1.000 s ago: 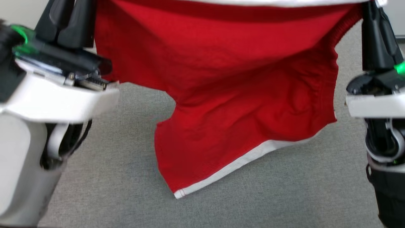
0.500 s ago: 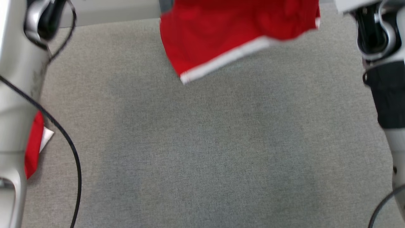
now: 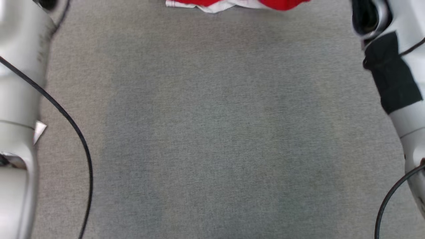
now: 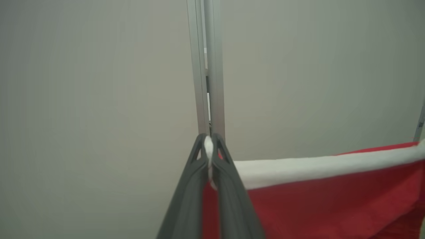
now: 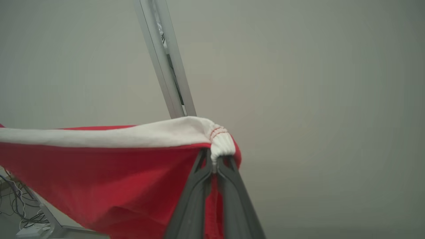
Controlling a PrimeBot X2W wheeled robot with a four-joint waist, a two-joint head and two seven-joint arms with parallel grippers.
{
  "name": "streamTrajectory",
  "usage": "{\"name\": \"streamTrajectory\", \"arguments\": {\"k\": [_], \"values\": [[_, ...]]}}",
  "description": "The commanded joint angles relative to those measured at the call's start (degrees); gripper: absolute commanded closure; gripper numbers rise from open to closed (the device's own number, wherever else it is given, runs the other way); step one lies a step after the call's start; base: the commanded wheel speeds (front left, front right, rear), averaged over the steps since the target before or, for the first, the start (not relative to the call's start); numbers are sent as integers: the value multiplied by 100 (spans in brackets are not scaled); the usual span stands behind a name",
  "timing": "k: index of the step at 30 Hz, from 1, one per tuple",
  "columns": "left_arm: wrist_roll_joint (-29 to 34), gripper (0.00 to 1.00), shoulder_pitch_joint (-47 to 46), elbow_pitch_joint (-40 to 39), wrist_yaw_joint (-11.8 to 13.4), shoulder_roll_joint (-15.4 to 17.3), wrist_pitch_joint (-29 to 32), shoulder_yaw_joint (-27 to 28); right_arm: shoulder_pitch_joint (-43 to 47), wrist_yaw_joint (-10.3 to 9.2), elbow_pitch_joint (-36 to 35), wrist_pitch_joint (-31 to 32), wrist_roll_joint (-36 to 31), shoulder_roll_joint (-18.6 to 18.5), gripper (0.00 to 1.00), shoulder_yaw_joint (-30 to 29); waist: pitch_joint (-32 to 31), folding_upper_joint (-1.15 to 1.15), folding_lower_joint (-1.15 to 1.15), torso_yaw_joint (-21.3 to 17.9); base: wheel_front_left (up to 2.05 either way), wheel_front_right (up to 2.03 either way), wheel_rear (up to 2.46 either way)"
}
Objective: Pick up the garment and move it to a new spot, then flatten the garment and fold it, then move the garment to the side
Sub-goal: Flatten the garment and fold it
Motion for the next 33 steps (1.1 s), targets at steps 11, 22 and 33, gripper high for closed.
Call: {"name": "streamTrajectory", "arguments": {"k": [11, 22, 33], "values": [[246, 100, 2542, -1716, 139, -12, -119, 240, 2272, 1, -1542, -50, 902, -808, 100, 635, 124, 0, 0, 381, 0, 0, 0], [515, 100, 5966, -4386, 743, 672, 32, 501, 5194, 1, -3287, -39, 1064, -1141, 100, 510, -610, 0, 0, 255, 0, 0, 0], [76, 100, 8536, -6863, 1564, 1158, 1612, 306, 6898, 1, -3904, 138, 951, -1429, 100, 381, -1389, 0, 0, 353, 0, 0, 0]]}}
